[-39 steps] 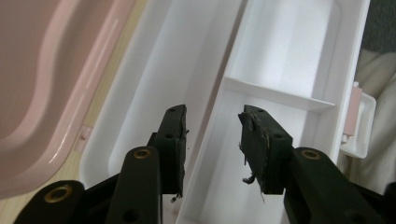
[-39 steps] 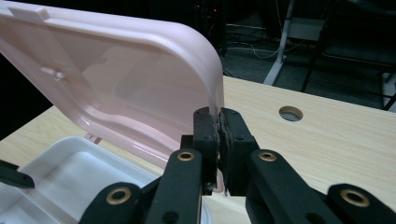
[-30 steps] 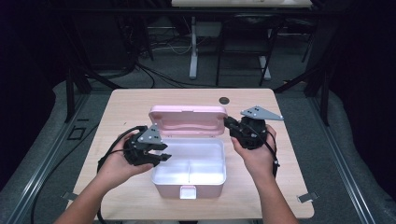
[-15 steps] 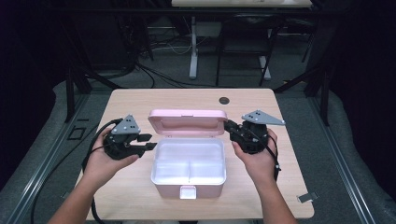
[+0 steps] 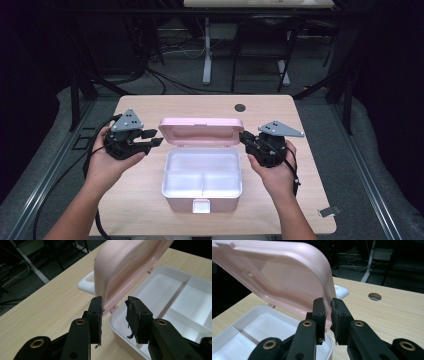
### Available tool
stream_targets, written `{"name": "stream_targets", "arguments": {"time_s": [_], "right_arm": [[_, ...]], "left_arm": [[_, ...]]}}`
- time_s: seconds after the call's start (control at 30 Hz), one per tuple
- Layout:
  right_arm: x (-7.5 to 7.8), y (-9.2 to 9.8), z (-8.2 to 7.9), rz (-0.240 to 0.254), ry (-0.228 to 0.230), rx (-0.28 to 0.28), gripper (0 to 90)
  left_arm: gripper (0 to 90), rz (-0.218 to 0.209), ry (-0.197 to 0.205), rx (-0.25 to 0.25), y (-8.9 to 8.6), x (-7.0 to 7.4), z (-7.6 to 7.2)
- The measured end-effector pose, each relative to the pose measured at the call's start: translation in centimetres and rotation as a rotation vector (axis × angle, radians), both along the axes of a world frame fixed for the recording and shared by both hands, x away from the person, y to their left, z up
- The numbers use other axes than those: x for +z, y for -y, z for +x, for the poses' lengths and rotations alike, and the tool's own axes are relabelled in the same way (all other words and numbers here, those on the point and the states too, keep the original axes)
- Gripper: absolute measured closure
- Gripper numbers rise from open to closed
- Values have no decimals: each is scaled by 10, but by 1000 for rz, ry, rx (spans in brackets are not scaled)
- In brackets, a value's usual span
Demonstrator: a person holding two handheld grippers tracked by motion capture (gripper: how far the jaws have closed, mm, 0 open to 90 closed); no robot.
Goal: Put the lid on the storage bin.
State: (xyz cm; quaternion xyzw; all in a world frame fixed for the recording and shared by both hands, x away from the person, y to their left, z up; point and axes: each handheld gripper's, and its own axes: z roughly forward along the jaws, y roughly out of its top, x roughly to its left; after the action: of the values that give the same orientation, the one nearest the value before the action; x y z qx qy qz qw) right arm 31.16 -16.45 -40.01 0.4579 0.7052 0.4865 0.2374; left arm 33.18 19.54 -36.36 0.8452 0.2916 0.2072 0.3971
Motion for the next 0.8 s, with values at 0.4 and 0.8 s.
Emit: {"name": "stream_targets", "arguments": {"time_s": [0.4,0.8], "right_arm": [[0,-1,1,1,4,1,800],[5,1,-6,25,23,26,765]], "left_arm": [[676,-21,50,23,17,11,14],[672,-27,61,8,15,6,3]]}}
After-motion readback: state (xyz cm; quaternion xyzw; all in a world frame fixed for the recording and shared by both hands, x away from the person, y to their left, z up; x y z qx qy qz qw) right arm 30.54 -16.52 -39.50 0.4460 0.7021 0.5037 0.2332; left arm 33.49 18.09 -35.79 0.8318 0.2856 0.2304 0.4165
